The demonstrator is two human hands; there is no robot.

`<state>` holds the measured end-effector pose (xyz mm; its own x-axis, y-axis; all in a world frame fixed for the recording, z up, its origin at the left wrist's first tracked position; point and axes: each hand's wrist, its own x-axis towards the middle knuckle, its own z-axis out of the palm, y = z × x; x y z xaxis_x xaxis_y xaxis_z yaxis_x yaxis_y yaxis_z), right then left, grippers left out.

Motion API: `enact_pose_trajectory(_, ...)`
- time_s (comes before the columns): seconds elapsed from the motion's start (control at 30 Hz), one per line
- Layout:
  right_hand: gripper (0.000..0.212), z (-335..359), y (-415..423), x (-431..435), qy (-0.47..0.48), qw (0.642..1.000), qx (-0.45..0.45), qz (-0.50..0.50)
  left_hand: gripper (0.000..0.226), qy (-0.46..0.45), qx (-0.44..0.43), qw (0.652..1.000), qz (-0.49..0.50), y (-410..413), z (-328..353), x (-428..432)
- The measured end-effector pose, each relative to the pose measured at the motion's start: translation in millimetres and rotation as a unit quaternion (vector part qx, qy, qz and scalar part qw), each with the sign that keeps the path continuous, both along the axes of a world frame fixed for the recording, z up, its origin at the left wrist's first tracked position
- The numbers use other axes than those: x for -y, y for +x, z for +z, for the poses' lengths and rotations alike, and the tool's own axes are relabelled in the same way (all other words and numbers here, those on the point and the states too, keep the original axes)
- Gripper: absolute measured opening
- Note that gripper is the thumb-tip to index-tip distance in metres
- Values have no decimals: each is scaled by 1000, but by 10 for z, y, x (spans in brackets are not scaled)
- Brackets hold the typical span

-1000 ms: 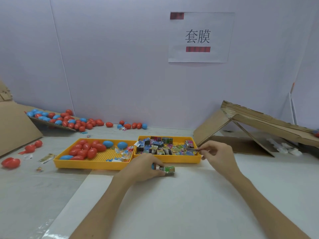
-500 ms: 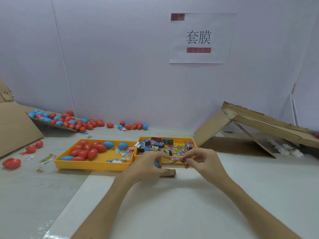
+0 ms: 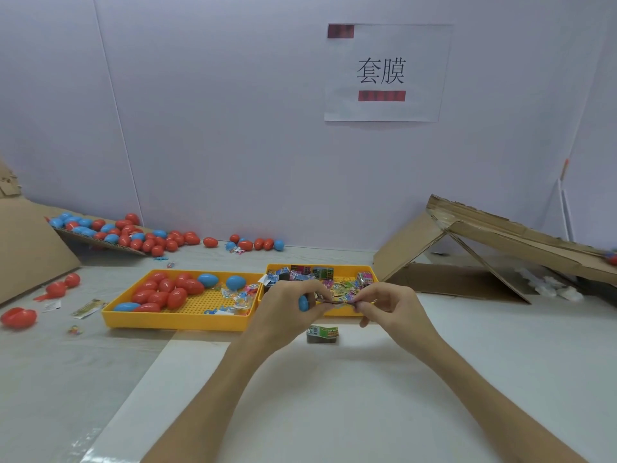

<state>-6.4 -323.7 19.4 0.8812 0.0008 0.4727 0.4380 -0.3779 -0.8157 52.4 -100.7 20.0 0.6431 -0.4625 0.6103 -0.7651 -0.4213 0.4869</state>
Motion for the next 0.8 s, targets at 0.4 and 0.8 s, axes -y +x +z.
enact_pose_trajectory(0.4, 16, 9, 1, -16, 32, 998, -50, 21, 16, 46, 12, 998, 43, -16, 20, -16)
enact_pose_trajectory(0.8, 14, -15, 41, -8, 2, 997, -68, -24, 10, 67, -9, 997, 48, 22, 13, -28)
